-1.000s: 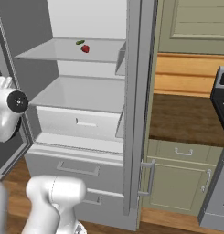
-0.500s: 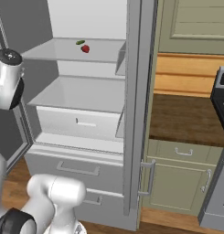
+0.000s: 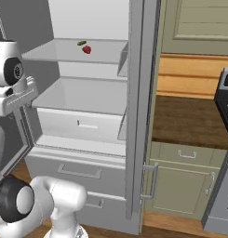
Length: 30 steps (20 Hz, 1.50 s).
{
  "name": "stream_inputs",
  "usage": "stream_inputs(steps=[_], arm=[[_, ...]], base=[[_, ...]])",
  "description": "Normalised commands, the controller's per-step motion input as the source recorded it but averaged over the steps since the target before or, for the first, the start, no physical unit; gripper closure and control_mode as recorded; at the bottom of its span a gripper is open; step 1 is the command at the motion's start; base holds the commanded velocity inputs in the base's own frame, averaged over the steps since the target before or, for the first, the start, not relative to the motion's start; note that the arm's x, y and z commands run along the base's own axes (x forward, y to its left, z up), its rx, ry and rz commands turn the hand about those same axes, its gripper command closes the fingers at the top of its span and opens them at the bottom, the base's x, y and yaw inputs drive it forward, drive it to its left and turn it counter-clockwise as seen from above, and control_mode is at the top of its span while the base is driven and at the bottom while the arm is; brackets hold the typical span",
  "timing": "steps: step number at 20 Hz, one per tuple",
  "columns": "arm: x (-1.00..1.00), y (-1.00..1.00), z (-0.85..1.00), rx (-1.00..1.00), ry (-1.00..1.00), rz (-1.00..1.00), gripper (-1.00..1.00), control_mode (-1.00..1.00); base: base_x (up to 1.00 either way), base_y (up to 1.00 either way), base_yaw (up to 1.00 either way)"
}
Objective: Take the strawberry from the fridge and place it on top of the pancake, located on the dining counter.
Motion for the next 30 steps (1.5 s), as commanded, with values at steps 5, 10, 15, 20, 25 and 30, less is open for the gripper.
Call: stream_inputs(steps=[5,10,15,20,25,30], arm=[[0.09,-0.82,-0.69,-0.23,-0.13,0.49,-1.0,-1.0],[-0.01,-0.69,-0.17,-0.01,-0.24,0.84,-1.0,-1.0],[0.04,-0.25,0.25,0.15,0.09,0.68,-1.0,-1.0],[-0.04,-0.07,0.0,0.02,0.05,0.73,-1.0,-1.0],[-0.17,-0.17,-0.03,-0.06,0.01,0.66,-1.0,-1.0],[-0.59,-0.21,-0.24,-0.19,-0.13,0.37,-1.0,-1.0]], base=[[0.0,0.0,0.0],[0.0,0.0,0.0],[0.0,0.0,0.0],[0.0,0.0,0.0],[0.0,0.0,0.0],[0.0,0.0,0.0]])
